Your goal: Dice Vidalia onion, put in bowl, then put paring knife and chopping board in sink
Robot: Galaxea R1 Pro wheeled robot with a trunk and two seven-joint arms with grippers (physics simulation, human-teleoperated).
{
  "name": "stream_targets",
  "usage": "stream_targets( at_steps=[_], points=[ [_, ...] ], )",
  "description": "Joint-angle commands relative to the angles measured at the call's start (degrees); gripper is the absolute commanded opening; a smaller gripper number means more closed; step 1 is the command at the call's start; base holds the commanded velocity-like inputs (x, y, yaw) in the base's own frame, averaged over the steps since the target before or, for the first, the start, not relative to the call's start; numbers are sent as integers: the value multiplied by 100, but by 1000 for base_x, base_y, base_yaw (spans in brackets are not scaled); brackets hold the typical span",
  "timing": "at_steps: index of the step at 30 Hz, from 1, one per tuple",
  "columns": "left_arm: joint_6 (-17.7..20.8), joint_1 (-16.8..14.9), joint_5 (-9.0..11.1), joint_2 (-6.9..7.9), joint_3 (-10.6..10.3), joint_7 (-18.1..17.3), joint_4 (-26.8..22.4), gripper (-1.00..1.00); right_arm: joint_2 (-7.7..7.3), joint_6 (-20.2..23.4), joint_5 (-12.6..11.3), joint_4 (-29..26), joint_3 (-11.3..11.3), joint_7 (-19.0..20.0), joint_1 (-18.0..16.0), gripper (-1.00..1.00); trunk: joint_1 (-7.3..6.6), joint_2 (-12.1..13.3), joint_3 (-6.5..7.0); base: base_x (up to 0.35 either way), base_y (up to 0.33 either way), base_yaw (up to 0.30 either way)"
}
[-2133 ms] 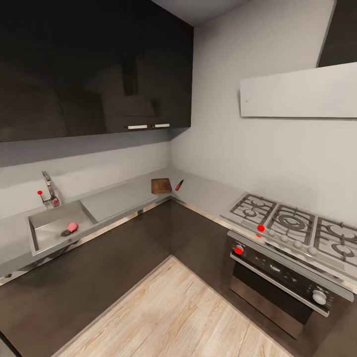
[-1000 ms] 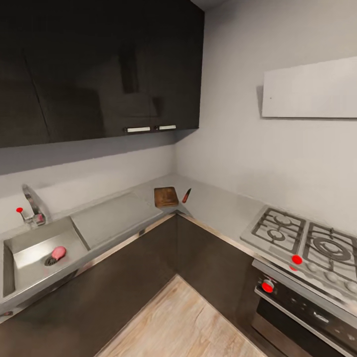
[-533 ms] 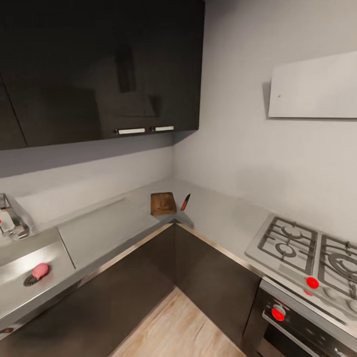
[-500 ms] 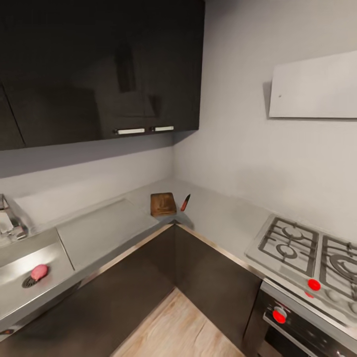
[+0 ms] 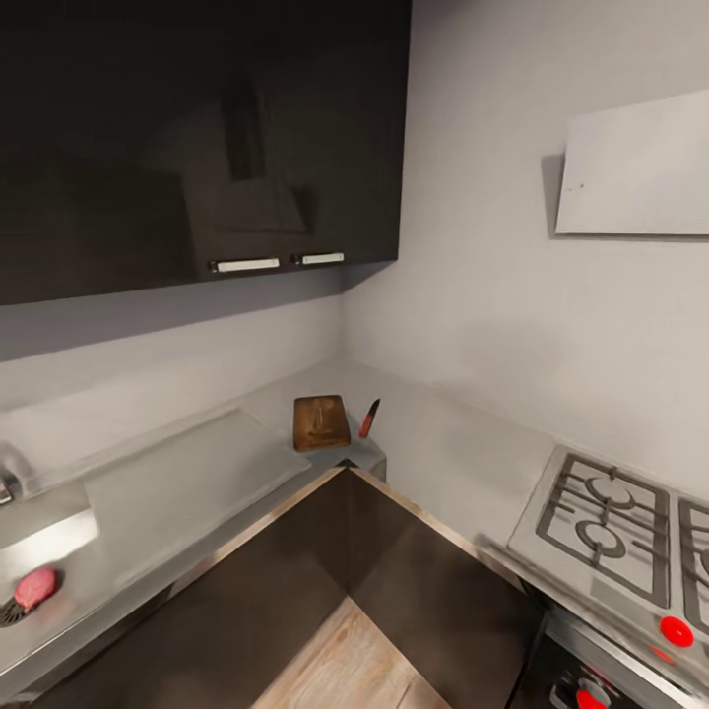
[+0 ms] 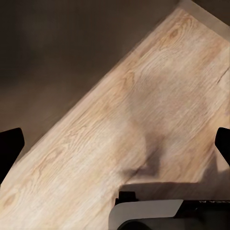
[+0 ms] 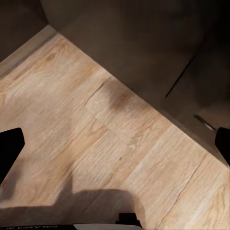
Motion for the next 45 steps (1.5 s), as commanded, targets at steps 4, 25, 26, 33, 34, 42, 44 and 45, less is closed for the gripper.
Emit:
stream_targets(
  at_steps=[4, 25, 26, 33, 34, 42, 44, 45],
  points=[
    [-14, 1, -3, 0, 0, 2, 2, 100, 1, -19, 5, 5, 6, -26, 2, 100, 4, -3, -1, 82, 0, 0],
    [-14, 1, -2, 1, -8, 2, 2, 100, -8, -13, 5, 15, 6, -26, -1, 100, 4, -3, -1, 5, 0, 0],
    [-14, 1, -2, 1, -9, 2, 2, 100, -8, -13, 5, 16, 6, -26, 0, 100, 4, -3, -1, 0, 0, 0],
    [-14, 1, -2, 0, -9, 2, 2, 100, -8, -13, 5, 22, 6, -26, 1, 100, 4, -3, -1, 0, 0, 0],
    [-14, 1, -2, 0, -9, 2, 2, 100, -8, -13, 5, 22, 6, -26, 2, 100, 4, -3, -1, 0, 0, 0],
    [-14, 2, -2, 3, -9, 2, 2, 100, -4, -13, 5, 22, 6, -26, -1, 100, 4, -3, -1, 0, 0, 0],
    [-14, 1, -2, 3, -8, 2, 2, 100, -3, -13, 5, 23, 6, -26, -2, 100, 4, -3, -1, 0, 0, 0],
    [-14, 3, -2, 2, -8, 2, 2, 100, -1, -13, 5, 19, 6, -26, 1, 100, 4, -3, -1, 0, 0, 0]
  ],
)
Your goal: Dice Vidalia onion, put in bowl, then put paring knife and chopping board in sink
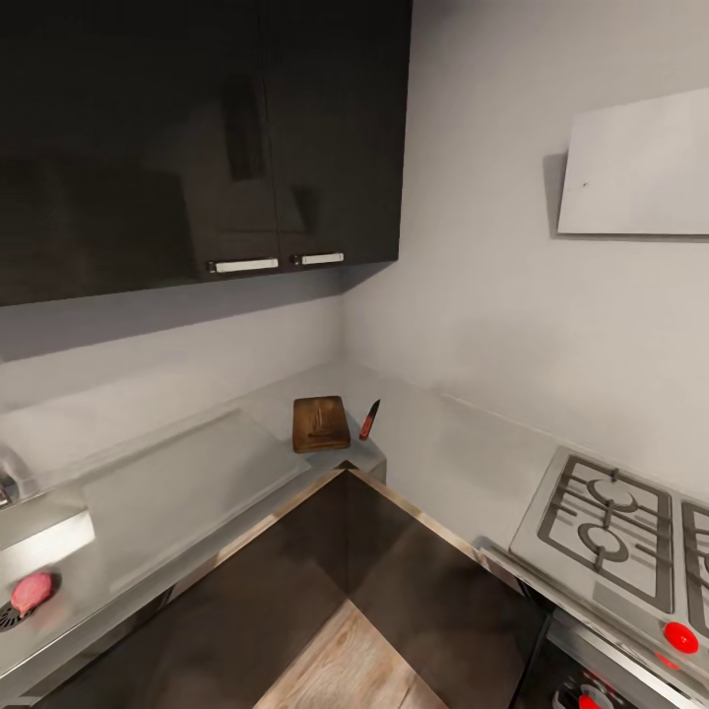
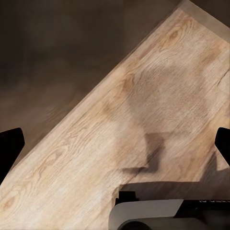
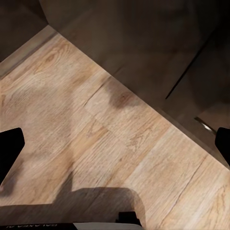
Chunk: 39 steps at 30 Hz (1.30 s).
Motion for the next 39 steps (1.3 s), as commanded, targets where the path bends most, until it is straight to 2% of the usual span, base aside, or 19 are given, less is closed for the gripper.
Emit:
stream_targets(
  at_steps=[1, 19, 22, 26, 30, 33, 35, 37, 39],
  points=[
    [-13, 1, 1, 0, 0, 2, 0, 100, 1, -16, 5, 5, 6, -26, 0, 100, 2, -3, -1, 0, 0, 0],
    [-13, -1, 4, 0, 0, 2, 0, 100, 3, -16, 2, 7, 6, -22, -2, 100, 2, -3, -1, 0, 0, 0],
    [-13, -1, 8, -1, 6, 2, 57, 100, 22, 0, 4, -4, 18, -32, -4, 100, 2, -3, -1, 0, 0, 0],
    [-19, -1, -9, -2, 14, -3, 176, 100, 103, 19, 25, -145, 144, -81, -5, 100, 2, -3, -1, 0, 0, 0],
    [-22, -1, -9, -2, 17, -1, 223, 100, 301, 96, 358, -625, 257, -429, -5, 100, 2, -3, -1, 0, 0, 0],
    [-21, -1, -2, -5, 17, -3, 233, 100, 576, 525, 932, -1037, 286, -810, -5, 100, 2, -3, -1, 0, 0, 0],
    [-20, -1, -3, -8, 13, -1, 235, 100, 709, 770, 1160, -1298, 291, -916, -5, 100, 2, -3, -1, 0, 0, 0],
    [-17, 1, 4, -5, 11, 1, 239, 100, 775, 976, 1287, -1550, 293, -970, -4, 100, 2, -3, -1, 0, 0, 0],
    [-5, 0, 22, -4, 18, 9, 301, 100, 775, 1229, 1380, -1882, 295, -1007, -5, 100, 2, -3, -1, 0, 0, 0]
  ],
)
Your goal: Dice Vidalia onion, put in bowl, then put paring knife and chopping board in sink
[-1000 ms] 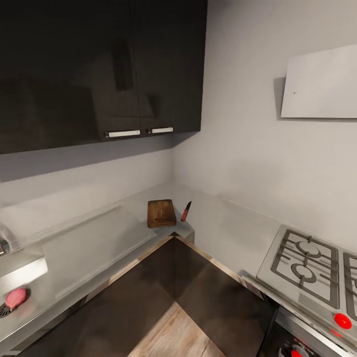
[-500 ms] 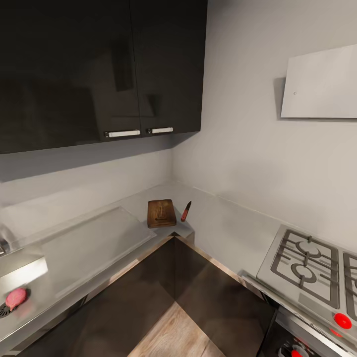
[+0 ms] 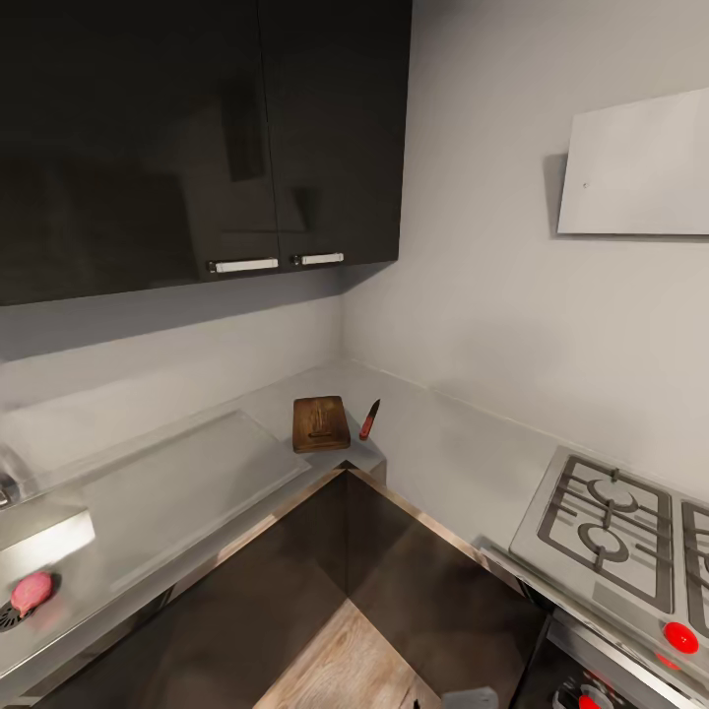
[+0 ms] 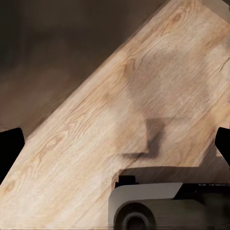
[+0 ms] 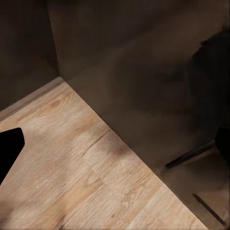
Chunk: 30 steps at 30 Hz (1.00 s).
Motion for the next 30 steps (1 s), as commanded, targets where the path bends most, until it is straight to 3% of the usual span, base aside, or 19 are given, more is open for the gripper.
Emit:
stream_targets(
  at_steps=[1, 9, 18, 22, 26, 30],
  points=[
    [-10, 0, 9, 1, 8, 6, 70, 100, 0, 90, 65, -129, 10, -45, -1, 100, 2, -3, -1, 0, 0, 0],
    [-13, 0, 32, 3, 23, 4, 825, 100, 0, 936, 96, -903, 63, -41, -134, 100, 2, -3, -1, 0, 0, 0],
    [-14, 0, 34, 3, 18, 4, 1265, 100, 0, 1166, 95, -1007, 706, -83, -398, 100, 2, -3, -1, 0, 0, 0],
    [-20, 0, 34, 3, 20, 4, 1323, 100, 0, 1267, 85, -1010, 882, -90, -558, 100, 2, -3, -1, 0, 0, 0],
    [-22, 0, 34, 3, 20, 4, 1346, 100, 0, 1883, 61, -1017, 1135, -65, -849, 100, 2, -3, -1, 0, 0, 0],
    [-22, 0, 34, 3, 20, 1, 1354, 100, 0, 2178, 43, -1028, 1253, -58, -1085, 100, 2, -3, -1, 0, 0, 0]
  ],
)
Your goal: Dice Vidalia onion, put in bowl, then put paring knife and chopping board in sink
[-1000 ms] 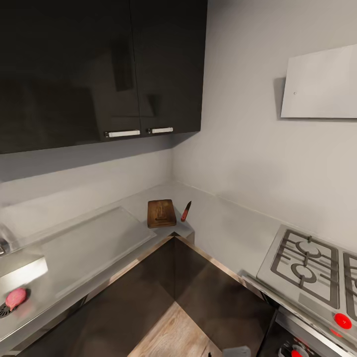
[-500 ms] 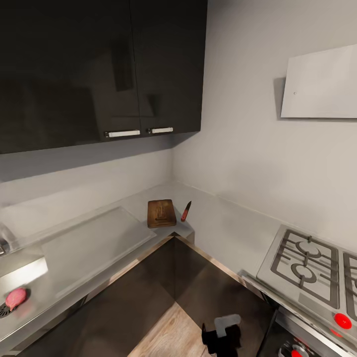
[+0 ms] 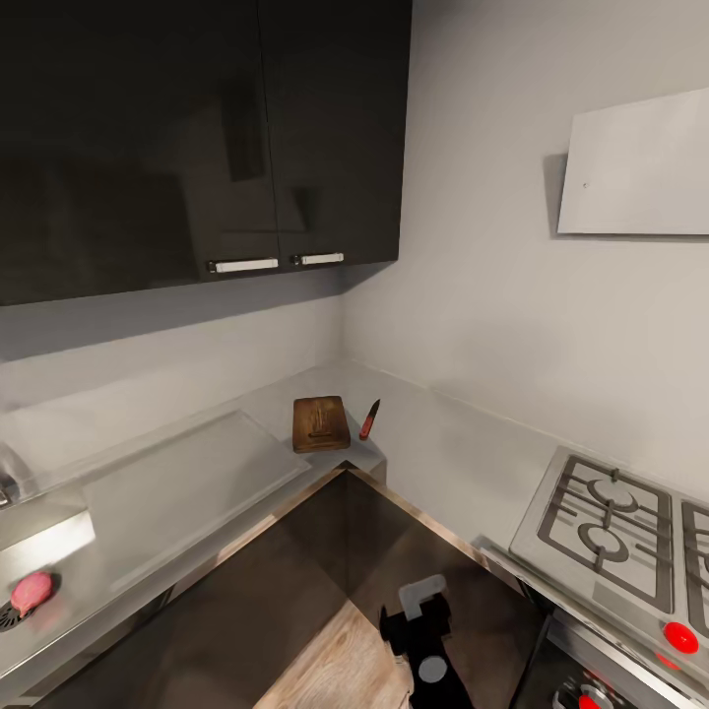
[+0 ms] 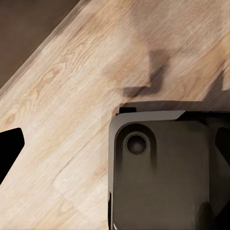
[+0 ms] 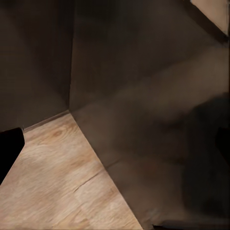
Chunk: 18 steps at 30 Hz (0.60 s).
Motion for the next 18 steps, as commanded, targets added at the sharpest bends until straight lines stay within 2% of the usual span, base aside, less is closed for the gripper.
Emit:
stream_targets(
  at_steps=[1, 6, 7, 10, 11, 14, 18],
  points=[
    [-14, 1, 6, 0, 2, 2, 3, 100, 0, 99, 56, -33, 39, -20, -57, 100, 2, -4, -2, 0, 0, 0],
    [-14, 1, 6, 0, 2, -1, 6, 100, 0, 277, 50, -262, 170, -29, -172, 100, 2, -4, -2, 0, 0, 0],
    [-14, 1, 6, 0, 5, -2, 7, 100, 0, 580, 34, -509, 323, -31, -207, 100, 2, -4, -2, 0, 0, 0],
    [-14, 1, 6, 0, 3, -3, 7, 100, 0, 1008, -32, -884, 559, -31, -253, 100, 2, -4, -2, 0, 0, 0],
    [-14, 1, 6, 0, 3, -3, 7, 100, 0, 1205, -126, -1079, 682, -32, -273, 100, 2, -4, -2, 0, 0, 0],
    [-14, 1, 6, 0, 2, -3, 7, 100, 0, 1467, -487, -1291, 851, -32, -358, 100, 2, -4, -2, 0, 0, 0],
    [-14, 1, 6, 0, 2, -4, 7, 100, 0, 1581, -935, -1349, 994, -32, -474, 100, 2, -4, -2, 0, 0, 0]
  ],
)
